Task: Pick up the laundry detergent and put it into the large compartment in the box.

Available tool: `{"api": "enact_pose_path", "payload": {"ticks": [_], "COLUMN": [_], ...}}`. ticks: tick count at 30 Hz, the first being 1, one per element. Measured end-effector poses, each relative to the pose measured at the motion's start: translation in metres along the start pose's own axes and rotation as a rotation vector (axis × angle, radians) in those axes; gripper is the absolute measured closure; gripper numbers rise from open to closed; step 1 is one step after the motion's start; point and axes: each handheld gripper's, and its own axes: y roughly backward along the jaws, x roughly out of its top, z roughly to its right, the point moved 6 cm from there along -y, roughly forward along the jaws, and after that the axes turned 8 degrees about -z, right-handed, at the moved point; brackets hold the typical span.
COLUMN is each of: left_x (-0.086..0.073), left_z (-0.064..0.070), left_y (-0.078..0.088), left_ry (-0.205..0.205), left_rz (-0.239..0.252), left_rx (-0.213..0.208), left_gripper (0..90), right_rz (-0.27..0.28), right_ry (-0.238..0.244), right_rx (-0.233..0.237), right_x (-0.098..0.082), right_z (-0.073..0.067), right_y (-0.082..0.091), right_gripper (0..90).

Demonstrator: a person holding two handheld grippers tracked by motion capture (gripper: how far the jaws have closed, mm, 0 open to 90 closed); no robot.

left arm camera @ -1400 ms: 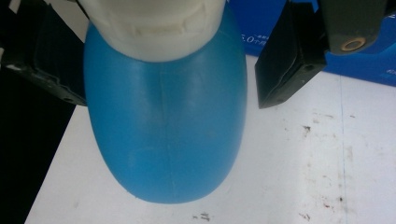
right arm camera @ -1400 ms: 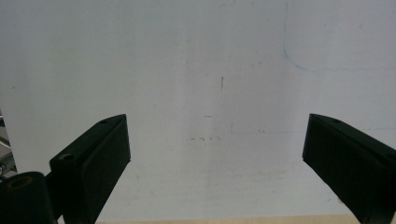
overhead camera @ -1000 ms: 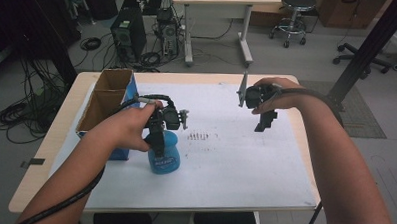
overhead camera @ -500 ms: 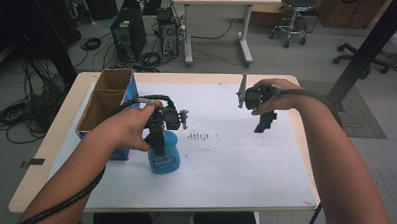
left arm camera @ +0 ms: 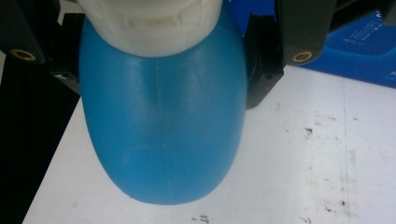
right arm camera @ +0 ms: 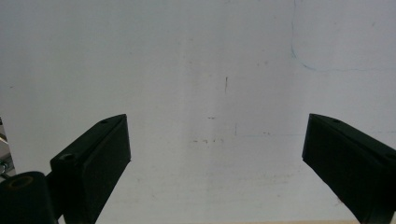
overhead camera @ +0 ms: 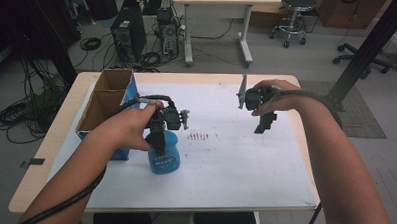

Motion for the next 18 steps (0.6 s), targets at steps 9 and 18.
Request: {"api": "enact_pose_path", "payload": {"ticks": [9, 18], "left_x": [-0.0006, -0.0015], "left_z": [-0.0002, -0.0006], "left_y": [0.0002, 0.0007], "left_ry": [-0.006, -0.012], "left_rz": [0.005, 0.004], "left_rx": [0.0, 0.005], "left_gripper": [37.1, 37.4], "right_rz": [-0.001, 0.0], "right_ry": [0.001, 0.002], "right_rx": [0.001, 0.001], "right_x": [0.0, -0.0002], "right_z": [-0.0008, -0.0019], "right_y": [-0.0009, -0.0005], "right_gripper": [7.9, 8.0]}}
